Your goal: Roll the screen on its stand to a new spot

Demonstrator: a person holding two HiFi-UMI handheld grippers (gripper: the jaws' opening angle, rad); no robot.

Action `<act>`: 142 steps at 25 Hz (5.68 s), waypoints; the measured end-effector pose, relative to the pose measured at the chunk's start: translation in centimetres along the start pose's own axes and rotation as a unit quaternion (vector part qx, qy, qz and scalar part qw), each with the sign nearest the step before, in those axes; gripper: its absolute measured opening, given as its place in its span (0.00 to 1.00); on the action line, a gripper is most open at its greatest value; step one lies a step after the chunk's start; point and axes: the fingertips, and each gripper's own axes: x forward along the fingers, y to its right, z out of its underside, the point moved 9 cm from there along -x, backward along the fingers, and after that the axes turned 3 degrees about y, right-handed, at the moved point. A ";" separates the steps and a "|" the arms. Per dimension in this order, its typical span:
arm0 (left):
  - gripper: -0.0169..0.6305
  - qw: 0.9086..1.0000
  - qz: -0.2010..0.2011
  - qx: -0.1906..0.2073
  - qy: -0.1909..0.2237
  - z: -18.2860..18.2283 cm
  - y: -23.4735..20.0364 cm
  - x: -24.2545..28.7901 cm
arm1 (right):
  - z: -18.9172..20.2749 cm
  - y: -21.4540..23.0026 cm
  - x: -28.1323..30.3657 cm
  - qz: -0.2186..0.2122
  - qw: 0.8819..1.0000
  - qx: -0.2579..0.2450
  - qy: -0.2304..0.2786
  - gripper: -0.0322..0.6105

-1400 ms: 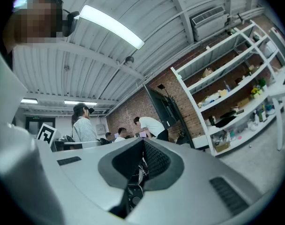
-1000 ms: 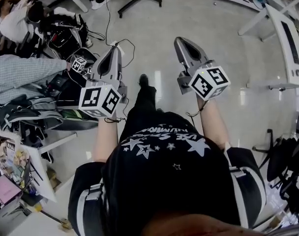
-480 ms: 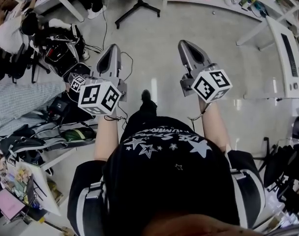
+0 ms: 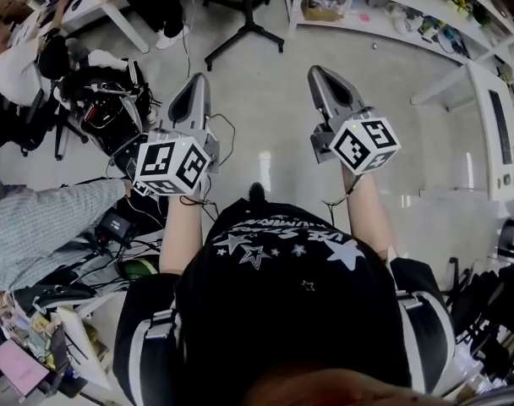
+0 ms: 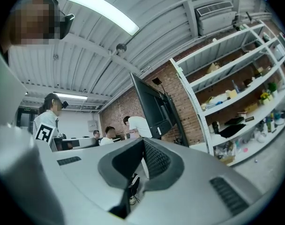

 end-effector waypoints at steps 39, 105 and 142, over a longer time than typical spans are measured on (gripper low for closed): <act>0.05 0.999 -0.031 0.009 -0.002 0.6 -15.1 25.6 | -0.5 15.4 31.7 -0.074 0.997 0.029 -0.025 0.06; 0.38 0.985 -0.119 0.100 0.068 -3.2 -20.4 43.0 | -1.7 22.3 46.0 -0.160 0.986 0.032 -0.032 0.06; 0.37 0.984 -0.115 0.108 0.079 -3.4 -14.7 35.2 | -2.7 17.4 35.7 -0.113 0.993 0.024 -0.013 0.06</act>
